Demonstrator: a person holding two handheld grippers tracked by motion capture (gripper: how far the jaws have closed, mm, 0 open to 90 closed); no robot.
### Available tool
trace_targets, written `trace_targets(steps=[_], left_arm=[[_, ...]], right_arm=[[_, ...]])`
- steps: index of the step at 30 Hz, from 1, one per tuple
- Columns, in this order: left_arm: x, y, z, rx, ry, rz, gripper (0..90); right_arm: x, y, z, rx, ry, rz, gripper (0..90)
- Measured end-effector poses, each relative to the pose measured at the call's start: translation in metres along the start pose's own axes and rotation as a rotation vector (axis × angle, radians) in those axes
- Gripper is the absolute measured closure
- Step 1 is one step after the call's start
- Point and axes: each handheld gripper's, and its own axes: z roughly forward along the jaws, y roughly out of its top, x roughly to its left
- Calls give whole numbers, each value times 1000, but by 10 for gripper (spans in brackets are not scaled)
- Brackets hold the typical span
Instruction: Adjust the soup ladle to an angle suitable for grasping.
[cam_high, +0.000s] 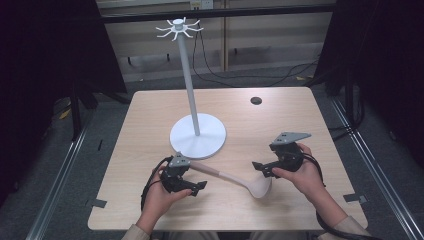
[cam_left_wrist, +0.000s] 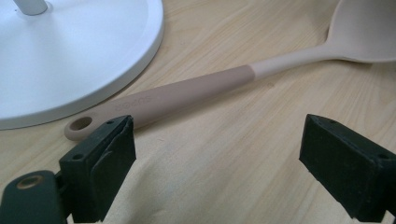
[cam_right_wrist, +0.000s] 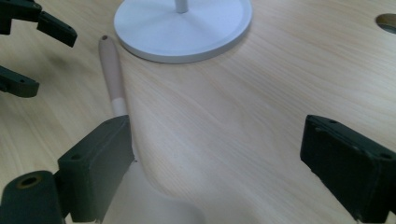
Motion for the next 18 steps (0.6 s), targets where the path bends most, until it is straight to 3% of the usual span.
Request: trace_targets(steps=[4,14,18], left_arm=[[0,-3,0,20,5,10,103],[1,-10,-7,16,24,-2,101],[4,-14,-10,18,36,-10,99]], right_arm=[[8,9,8,21,16,-20,126],[27,29,32,68,76,-60,156],[32,34,43,92,121,-47,178]])
